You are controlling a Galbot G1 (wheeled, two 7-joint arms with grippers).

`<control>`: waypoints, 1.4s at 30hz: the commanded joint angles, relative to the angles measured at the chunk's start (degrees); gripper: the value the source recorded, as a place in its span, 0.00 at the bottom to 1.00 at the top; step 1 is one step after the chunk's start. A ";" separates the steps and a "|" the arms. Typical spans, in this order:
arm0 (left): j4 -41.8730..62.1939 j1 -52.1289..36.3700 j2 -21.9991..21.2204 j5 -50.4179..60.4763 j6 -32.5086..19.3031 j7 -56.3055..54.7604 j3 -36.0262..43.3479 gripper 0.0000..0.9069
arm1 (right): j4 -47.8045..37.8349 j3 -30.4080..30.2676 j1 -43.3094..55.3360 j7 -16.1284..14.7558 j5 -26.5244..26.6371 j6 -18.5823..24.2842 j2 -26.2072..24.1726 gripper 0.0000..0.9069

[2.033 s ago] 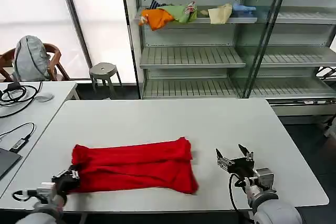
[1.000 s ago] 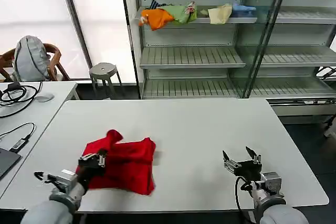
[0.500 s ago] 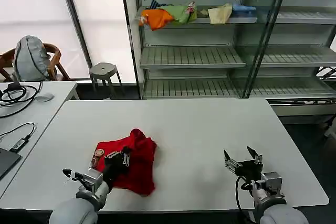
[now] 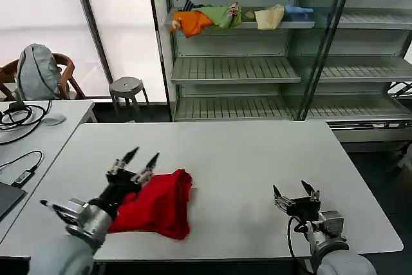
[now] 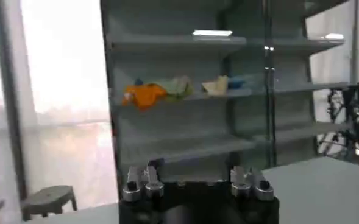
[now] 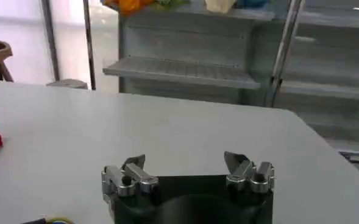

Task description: Fold and organize the clothes.

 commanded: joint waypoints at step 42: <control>18.03 6.83 -2.36 -3.65 1.64 -6.96 0.01 0.02 | -0.34 -4.15 0.79 0.13 -1.52 0.03 0.39 1.00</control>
